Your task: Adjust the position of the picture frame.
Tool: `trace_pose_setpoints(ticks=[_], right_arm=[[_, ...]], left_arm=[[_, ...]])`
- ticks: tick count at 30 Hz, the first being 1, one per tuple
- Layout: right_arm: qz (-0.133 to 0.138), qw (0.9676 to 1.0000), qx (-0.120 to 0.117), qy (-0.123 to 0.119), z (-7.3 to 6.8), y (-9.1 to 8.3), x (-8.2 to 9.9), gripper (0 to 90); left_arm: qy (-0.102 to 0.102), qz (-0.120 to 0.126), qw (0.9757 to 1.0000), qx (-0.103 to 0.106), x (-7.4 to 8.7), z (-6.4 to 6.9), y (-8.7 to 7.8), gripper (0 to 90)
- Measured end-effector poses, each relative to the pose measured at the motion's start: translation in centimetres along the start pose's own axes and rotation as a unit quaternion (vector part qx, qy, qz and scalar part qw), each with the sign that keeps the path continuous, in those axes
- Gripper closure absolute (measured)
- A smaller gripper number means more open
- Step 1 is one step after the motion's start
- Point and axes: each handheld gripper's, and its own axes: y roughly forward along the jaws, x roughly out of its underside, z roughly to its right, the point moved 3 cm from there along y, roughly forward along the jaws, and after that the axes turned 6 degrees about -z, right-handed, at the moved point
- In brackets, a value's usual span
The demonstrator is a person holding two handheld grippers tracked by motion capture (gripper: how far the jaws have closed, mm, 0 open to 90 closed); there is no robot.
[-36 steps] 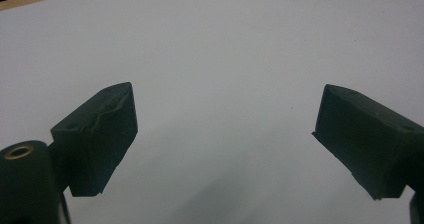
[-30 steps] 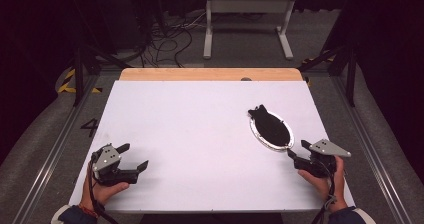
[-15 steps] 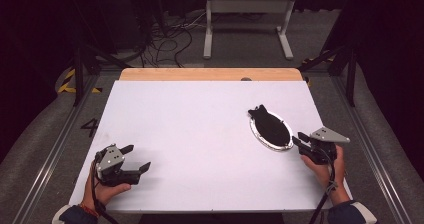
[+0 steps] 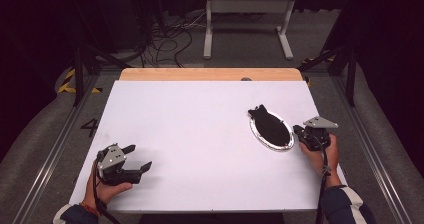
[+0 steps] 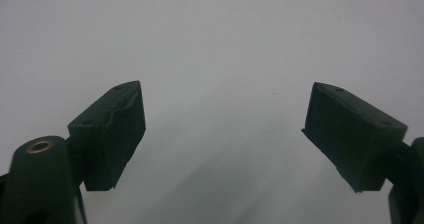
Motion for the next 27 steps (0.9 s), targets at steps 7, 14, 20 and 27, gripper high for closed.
trace_pose_setpoints(ticks=[7,14,20,27], right_arm=[[-0.024,0.9978,-0.014,0.06,1.5,1.4,-0.8,87.6],[-0.031,0.9982,-0.031,0.039,1.0,2.5,-1.6,90.0],[-0.042,0.9969,-0.049,0.044,1.2,3.8,-2.9,90.0],[-0.05,0.9964,-0.057,0.038,1.4,4.7,-3.9,90.0]], left_arm=[[0.001,0.002,1.0,0.008,-0.1,0.1,0.1,16.9],[0.001,0.002,1.0,0.007,-0.4,-0.5,0.4,17.5],[0.002,-0.001,1.0,0.007,-0.8,-0.8,0.7,18.9],[0.007,-0.007,0.9999,0.013,-1.1,-0.7,1.5,18.9]])
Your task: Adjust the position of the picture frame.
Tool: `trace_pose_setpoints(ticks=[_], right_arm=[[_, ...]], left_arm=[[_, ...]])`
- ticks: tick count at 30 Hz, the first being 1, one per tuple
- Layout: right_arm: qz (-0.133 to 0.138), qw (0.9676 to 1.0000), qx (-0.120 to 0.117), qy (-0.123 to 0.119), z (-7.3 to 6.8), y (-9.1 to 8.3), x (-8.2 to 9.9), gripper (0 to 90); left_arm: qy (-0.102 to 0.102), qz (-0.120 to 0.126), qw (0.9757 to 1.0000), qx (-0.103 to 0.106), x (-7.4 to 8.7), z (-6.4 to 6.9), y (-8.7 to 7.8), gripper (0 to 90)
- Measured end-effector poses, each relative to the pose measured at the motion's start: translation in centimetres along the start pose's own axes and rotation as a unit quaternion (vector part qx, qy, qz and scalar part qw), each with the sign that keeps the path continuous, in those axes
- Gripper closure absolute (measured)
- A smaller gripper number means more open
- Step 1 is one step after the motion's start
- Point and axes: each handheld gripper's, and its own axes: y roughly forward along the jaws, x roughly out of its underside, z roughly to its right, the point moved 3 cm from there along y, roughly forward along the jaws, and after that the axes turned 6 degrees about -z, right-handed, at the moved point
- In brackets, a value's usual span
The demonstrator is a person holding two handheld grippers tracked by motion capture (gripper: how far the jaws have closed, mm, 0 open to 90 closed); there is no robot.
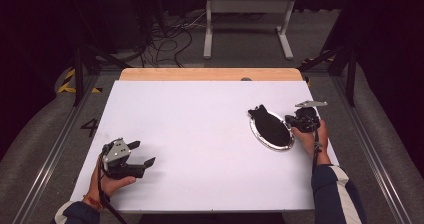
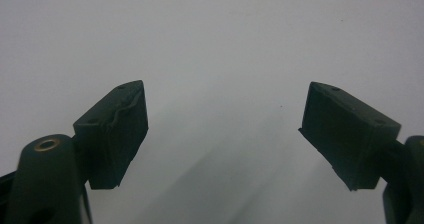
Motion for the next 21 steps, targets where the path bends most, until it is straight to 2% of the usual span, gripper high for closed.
trace_pose_setpoints(ticks=[2,8,10,12,17,21], right_arm=[[0.0,0.9999,0.009,-0.008,-0.2,0.2,-0.2,90.0],[0.002,1.0,0.001,-0.004,-0.2,0.4,-0.4,90.0],[0.002,1.0,-0.004,-0.005,-0.3,0.4,-0.4,90.0],[0.004,0.9997,-0.022,-0.007,-0.6,0.5,-0.4,90.0],[-0.001,0.9988,-0.026,-0.041,-2.3,0.7,-0.9,90.0],[-0.001,0.9981,-0.035,-0.05,-3.4,1.0,-1.1,90.0]], left_arm=[[0.001,0.0,1.0,0.004,-0.1,0.1,0.2,19.0],[0.008,-0.003,0.9999,0.011,-0.4,0.3,0.7,19.2],[0.01,-0.005,0.9998,0.015,-0.5,0.3,0.7,19.2],[0.01,-0.006,0.9998,0.017,-0.5,0.4,0.9,19.1],[0.017,-0.007,0.9995,0.025,-0.9,0.5,1.2,19.2],[0.018,-0.011,0.9994,0.026,-1.2,0.6,1.4,19.5]])
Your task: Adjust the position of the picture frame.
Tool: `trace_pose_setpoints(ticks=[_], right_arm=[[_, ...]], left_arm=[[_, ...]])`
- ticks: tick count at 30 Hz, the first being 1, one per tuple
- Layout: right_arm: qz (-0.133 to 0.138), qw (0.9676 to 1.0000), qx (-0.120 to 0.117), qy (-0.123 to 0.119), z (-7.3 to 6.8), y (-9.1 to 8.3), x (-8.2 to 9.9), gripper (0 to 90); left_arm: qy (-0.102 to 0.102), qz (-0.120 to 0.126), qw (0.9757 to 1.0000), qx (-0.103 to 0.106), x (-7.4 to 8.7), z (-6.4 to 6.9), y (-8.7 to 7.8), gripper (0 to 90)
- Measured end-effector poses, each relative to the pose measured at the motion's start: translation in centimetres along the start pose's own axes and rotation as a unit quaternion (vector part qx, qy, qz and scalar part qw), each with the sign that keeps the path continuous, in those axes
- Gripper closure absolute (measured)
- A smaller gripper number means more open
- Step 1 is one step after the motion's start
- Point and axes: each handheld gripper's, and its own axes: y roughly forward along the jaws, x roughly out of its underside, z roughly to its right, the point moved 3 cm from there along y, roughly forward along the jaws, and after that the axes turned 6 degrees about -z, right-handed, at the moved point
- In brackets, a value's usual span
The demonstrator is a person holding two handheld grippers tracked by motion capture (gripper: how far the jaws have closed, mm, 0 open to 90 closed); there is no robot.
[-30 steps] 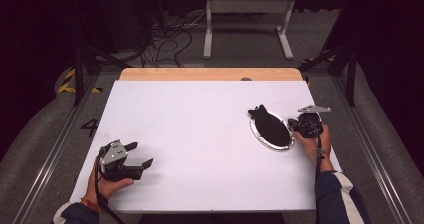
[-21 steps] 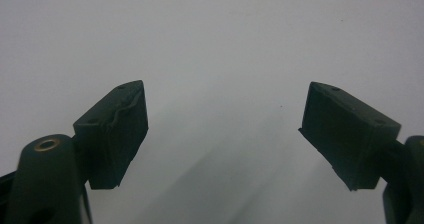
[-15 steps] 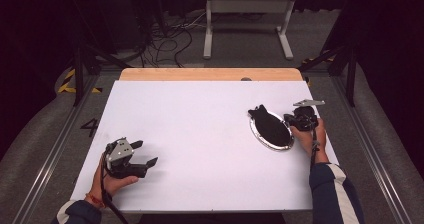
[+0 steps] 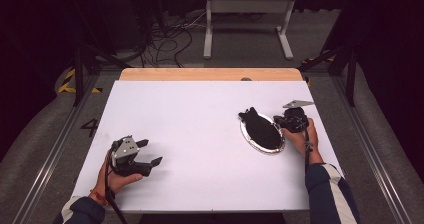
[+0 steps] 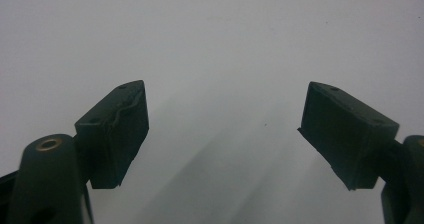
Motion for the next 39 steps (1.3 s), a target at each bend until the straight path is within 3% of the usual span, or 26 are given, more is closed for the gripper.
trace_pose_setpoints(ticks=[5,7,8,10,11,18,23,31,35,39], right_arm=[[0.004,0.9996,-0.022,-0.018,-1.7,0.3,-0.3,90.0],[0.003,0.9989,-0.031,-0.036,-2.9,0.5,-0.6,90.0],[0.004,0.9978,-0.043,-0.051,-4.2,0.8,-0.8,90.0],[0.005,0.9971,-0.047,-0.06,-4.9,0.9,-1.0,90.0],[0.005,0.9959,-0.05,-0.075,-6.0,1.0,-1.2,90.0],[0.01,0.994,-0.07,-0.084,-7.8,1.3,-1.4,90.0],[0.009,0.9906,-0.089,-0.104,-9.2,1.5,-1.6,90.0],[0.011,0.9847,-0.116,-0.13,-12.3,1.9,-2.1,90.0],[0.01,0.9854,-0.098,-0.139,-13.4,2.0,-2.4,90.0],[0.025,0.9873,-0.099,-0.122,-13.2,1.2,-1.9,90.0]], left_arm=[[0.002,-0.009,1.0,0.002,-0.1,0.1,0.3,21.1],[0.004,-0.012,0.9999,0.002,-0.2,0.2,0.3,23.1],[0.007,-0.013,0.9999,0.001,-0.2,0.2,0.4,24.4],[0.009,-0.015,0.9998,-0.002,-0.4,0.3,0.4,25.4],[0.01,-0.012,0.9999,-0.001,-0.6,0.3,0.4,26.0],[0.028,-0.019,0.9994,0.01,-1.5,0.7,1.2,34.8],[0.025,-0.023,0.9993,0.016,-2.2,0.8,2.0,34.5],[0.04,-0.022,0.9988,0.019,-3.9,1.2,3.3,35.8],[0.043,-0.021,0.9987,0.021,-4.6,1.2,3.9,40.1],[0.049,-0.024,0.9982,0.025,-5.5,1.3,4.9,48.2]])
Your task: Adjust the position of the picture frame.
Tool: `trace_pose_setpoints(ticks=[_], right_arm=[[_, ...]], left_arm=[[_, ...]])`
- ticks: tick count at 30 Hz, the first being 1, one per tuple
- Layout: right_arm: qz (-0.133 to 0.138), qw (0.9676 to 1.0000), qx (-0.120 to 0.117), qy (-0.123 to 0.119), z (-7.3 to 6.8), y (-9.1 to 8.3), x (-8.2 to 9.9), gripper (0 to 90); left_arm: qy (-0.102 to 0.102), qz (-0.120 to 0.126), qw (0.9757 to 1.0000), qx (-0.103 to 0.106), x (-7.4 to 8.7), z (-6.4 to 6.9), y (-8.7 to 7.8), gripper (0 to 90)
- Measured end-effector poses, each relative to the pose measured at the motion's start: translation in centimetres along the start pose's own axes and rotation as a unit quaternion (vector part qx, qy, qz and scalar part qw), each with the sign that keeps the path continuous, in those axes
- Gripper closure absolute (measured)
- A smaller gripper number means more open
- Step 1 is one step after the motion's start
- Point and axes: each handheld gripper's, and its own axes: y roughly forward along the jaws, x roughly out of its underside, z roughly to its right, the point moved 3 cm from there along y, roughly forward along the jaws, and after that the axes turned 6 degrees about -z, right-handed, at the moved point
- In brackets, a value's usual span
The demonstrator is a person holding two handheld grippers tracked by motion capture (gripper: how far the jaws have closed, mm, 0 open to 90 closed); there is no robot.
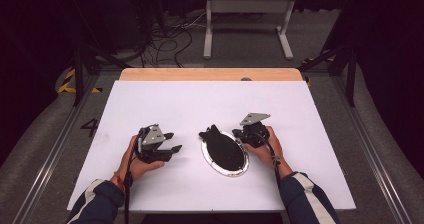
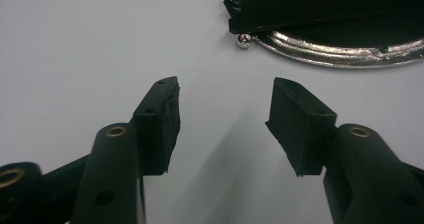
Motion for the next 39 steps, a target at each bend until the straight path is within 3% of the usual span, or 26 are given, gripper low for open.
trace_pose_setpoints(ticks=[1,3,9,11,15,17,22,26,31,35,37,38,39], right_arm=[[0.005,1.0,-0.001,-0.003,-0.2,-0.8,0.2,90.0],[0.01,0.9999,-0.005,-0.005,-0.5,-1.3,0.3,90.0],[0.028,0.9987,-0.029,-0.031,-3.5,-4.6,1.5,90.0],[0.034,0.9983,-0.044,-0.02,-4.5,-5.5,2.3,90.0],[0.026,0.9983,-0.047,-0.023,-5.7,-6.1,3.7,90.0],[0.018,0.9981,-0.056,-0.02,-7.0,-6.8,5.2,90.0],[0.007,0.9975,-0.065,-0.026,-8.2,-7.5,6.6,90.0],[-0.011,0.9972,-0.064,-0.037,-9.0,-7.4,7.5,90.0],[-0.016,0.9971,-0.064,-0.038,-9.3,-7.2,7.9,90.0],[-0.011,0.9977,-0.057,-0.034,-9.4,-7.0,7.8,90.0],[-0.009,0.9982,-0.051,-0.031,-9.4,-6.9,7.8,90.0],[-0.009,0.9982,-0.05,-0.03,-9.4,-6.8,7.8,90.0],[-0.009,0.9982,-0.049,-0.033,-9.4,-6.8,7.7,90.0]], left_arm=[[-0.002,0.002,1.0,0.002,-0.3,0.0,0.2,53.8],[0.005,0.005,1.0,0.003,-1.1,-0.2,0.7,56.2],[0.014,0.006,0.9999,0.006,-3.1,-0.6,2.2,78.0],[0.013,0.006,0.9999,0.006,-3.4,-0.7,2.5,79.5],[0.016,0.001,0.9999,0.006,-4.4,-1.0,3.7,80.4],[0.01,0.0,0.9999,0.009,-4.8,-1.1,4.3,80.9],[0.005,-0.005,0.9999,0.012,-5.9,-1.5,5.8,80.8],[0.018,-0.019,0.9996,0.006,-6.4,-1.8,7.3,81.5],[0.023,-0.05,0.9984,0.01,-5.8,-1.8,9.0,82.6],[0.026,-0.047,0.9984,0.017,-5.7,-2.0,9.0,81.8],[0.039,-0.051,0.9979,0.01,-5.9,-2.0,9.0,80.2],[0.043,-0.05,0.9978,-0.003,-6.0,-2.0,9.0,77.6],[0.036,-0.054,0.9979,0.001,-6.2,-2.2,9.2,74.0]])
